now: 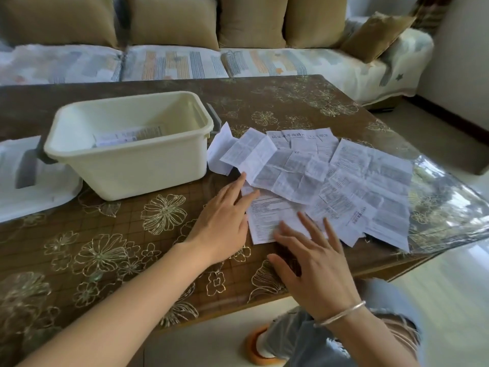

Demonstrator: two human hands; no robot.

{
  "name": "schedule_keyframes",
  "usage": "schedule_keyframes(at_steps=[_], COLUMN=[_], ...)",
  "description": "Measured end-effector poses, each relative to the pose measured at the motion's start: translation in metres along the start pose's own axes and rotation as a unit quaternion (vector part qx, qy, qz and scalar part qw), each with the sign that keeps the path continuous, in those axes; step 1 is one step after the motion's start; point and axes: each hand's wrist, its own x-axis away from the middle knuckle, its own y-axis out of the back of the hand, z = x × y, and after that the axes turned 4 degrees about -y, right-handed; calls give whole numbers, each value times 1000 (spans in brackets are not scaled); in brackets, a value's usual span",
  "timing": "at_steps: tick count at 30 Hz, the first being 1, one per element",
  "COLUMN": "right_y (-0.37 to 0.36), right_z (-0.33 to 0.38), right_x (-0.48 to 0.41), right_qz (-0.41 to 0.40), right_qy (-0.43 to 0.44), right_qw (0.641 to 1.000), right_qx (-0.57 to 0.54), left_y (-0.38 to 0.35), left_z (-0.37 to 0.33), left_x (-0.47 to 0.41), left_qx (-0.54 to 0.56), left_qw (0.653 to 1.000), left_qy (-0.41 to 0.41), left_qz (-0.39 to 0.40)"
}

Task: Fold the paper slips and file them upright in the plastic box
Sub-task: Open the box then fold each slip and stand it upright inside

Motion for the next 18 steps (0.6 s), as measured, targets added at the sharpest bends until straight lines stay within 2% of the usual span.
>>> schedule_keyframes(at_steps=[2, 5, 9, 12, 15, 18], right_y=[-2, -6, -6, -1, 0, -1], right_z=[5, 15, 33, 46, 50, 58], right_x=[1, 2, -1, -11, -28, -34], right_qz=[-8, -7, -4, 55, 90, 53], right_qy=[46, 92, 135, 190, 237, 302], right_qw=[998, 990, 978, 969, 961, 947], right_qx=[-52, -103, -160, -149, -110, -99], left_y=[3, 9, 18, 26, 31, 36], left_z=[2, 11, 29, 40, 50, 54], left_x=[15, 42, 83, 104, 117, 130], left_qx=[43, 86, 60, 25, 36, 67], left_qw=[999, 995, 997, 999, 998, 996], left_qy=[-10, -11, -5, -3, -5, 5], left_qz=[-32, -40, -42, -33, -45, -63])
